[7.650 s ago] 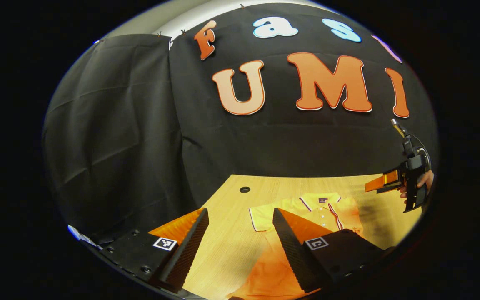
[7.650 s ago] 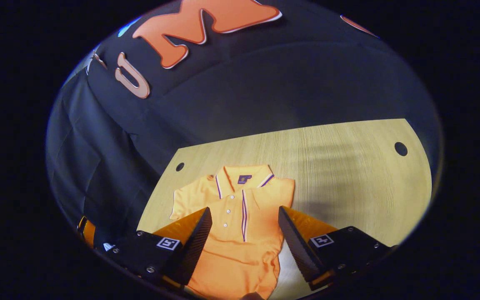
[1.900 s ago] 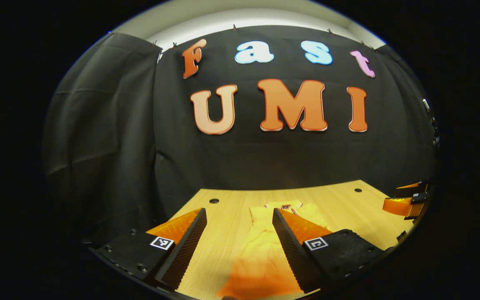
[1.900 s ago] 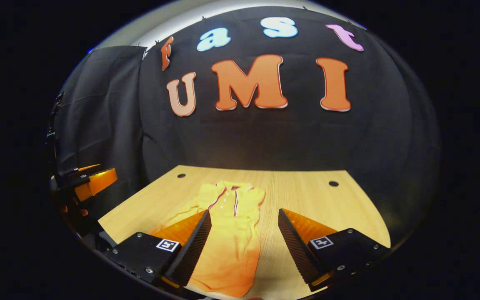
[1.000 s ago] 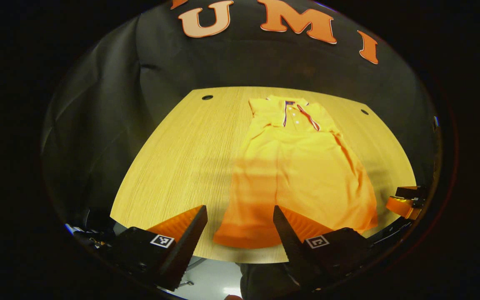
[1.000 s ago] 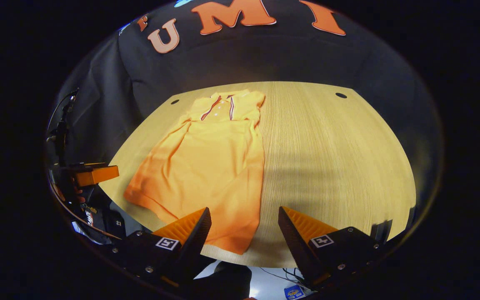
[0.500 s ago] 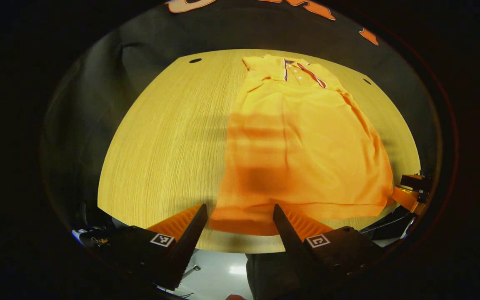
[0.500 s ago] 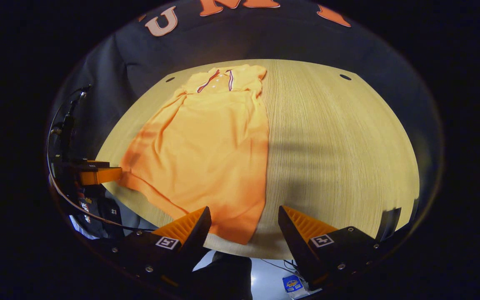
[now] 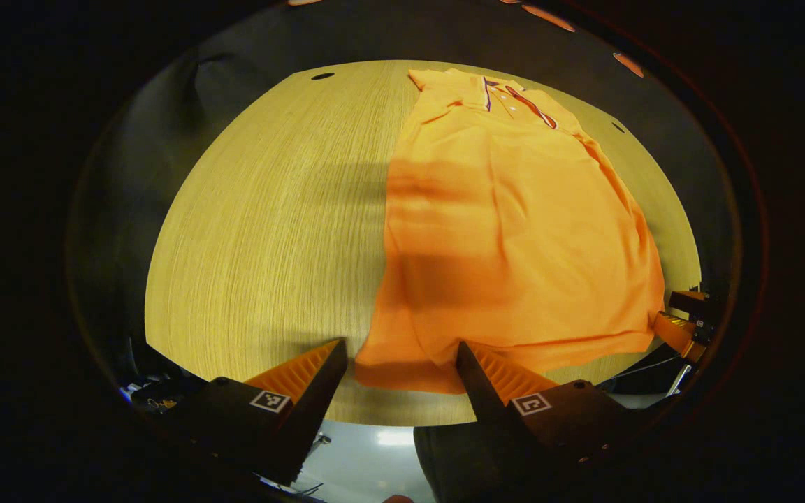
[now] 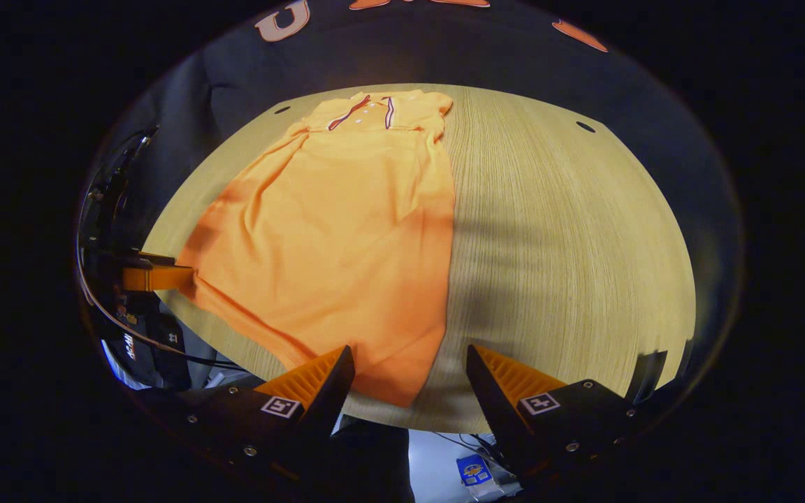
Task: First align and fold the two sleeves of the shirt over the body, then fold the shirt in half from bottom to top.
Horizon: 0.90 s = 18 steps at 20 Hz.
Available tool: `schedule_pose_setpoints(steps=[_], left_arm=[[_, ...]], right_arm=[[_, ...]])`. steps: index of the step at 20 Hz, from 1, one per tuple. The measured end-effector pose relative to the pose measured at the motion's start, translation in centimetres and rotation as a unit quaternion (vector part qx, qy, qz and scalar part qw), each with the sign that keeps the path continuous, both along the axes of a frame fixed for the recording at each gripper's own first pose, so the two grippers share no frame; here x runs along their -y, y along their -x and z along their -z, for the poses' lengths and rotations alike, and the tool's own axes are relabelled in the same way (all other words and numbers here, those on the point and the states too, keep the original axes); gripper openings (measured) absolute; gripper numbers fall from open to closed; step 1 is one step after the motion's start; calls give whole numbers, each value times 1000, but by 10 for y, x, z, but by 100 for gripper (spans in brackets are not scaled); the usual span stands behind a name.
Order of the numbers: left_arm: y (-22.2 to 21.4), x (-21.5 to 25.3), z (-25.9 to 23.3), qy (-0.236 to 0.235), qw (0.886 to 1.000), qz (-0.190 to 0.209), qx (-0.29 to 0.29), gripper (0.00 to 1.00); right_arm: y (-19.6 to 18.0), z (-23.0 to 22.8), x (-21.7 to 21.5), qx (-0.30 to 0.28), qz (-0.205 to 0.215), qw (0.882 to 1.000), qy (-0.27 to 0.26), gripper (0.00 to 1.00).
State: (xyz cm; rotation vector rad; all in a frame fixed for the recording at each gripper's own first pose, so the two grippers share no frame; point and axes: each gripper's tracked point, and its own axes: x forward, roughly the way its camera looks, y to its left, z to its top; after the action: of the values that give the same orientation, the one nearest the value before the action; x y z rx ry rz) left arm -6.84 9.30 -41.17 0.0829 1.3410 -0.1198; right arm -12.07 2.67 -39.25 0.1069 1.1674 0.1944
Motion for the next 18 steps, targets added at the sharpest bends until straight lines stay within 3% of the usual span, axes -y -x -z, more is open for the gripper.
schedule_pose_setpoints(steps=[5,6,8,9,10,11,12,14,15,17,18], left_arm=[[9,0,-4,2,1000,9,-2,97],[9,3,-3,1,1000,8,-4,93],[9,14,-5,8,1000,25,-1,75],[8,20,-5,14,999,31,5,64],[9,26,-5,20,999,28,9,44],[9,27,-3,17,999,26,10,23],[9,28,-2,19,999,30,10,12],[6,31,-8,32,999,14,18,12],[8,31,-4,36,999,8,12,3],[7,34,-3,42,999,3,11,3],[8,38,-5,52,999,3,7,2]], right_arm=[[3,6,-1,-17,6,1000,24,97],[4,6,-3,-22,2,999,28,96],[5,3,-7,-36,-3,999,26,90],[3,5,-3,-42,14,999,23,82],[-1,5,2,-43,50,998,13,55],[-1,5,1,-48,78,996,-9,41],[0,3,-3,-53,85,994,-38,24],[3,8,-9,-67,107,987,-94,22],[-1,4,-8,-66,121,984,-115,3],[2,5,-8,-73,133,979,-139,8],[0,4,-11,-72,135,976,-151,2]])
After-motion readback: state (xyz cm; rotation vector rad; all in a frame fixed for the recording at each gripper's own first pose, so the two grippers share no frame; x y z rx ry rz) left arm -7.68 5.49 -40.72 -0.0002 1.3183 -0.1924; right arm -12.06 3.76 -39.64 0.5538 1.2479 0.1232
